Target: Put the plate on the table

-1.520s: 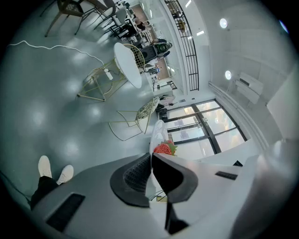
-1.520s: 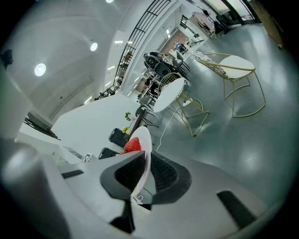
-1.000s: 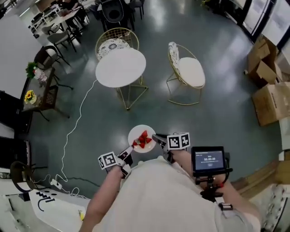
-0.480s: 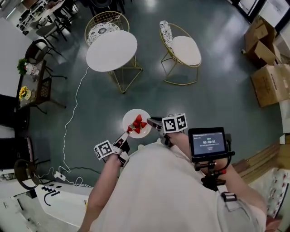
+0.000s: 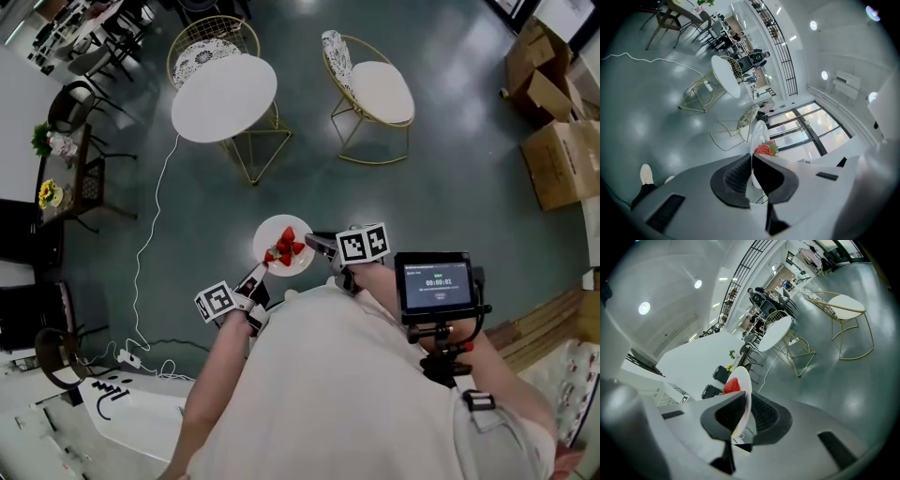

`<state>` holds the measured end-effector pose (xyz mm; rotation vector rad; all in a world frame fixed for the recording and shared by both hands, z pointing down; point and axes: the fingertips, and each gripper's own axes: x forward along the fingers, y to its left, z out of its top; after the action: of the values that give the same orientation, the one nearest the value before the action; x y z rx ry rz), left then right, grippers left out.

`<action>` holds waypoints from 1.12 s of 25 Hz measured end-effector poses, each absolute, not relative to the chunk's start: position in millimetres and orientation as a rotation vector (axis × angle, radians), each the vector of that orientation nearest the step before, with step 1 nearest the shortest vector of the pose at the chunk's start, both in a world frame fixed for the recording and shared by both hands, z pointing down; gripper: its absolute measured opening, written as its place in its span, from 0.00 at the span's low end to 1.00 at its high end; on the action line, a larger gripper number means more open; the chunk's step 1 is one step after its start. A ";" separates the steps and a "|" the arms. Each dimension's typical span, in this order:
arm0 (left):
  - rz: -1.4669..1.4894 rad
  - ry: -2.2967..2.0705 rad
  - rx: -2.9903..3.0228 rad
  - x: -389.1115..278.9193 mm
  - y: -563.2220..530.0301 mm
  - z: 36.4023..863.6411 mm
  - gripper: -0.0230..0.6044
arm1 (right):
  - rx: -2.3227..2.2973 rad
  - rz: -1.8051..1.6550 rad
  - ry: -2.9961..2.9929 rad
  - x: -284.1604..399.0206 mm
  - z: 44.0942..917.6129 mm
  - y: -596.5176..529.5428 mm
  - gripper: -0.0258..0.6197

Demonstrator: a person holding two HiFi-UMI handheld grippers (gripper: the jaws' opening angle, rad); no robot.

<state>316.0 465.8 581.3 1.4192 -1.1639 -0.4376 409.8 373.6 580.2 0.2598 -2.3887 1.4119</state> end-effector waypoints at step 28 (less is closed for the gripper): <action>-0.420 -1.081 1.442 150.8 400.3 588.8 0.06 | 0.421 1.448 -2.326 252.6 580.0 316.2 0.11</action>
<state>150.8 400.3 588.8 1.4419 -1.0814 -0.4195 252.6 316.2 580.0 0.4210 -2.3257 1.4483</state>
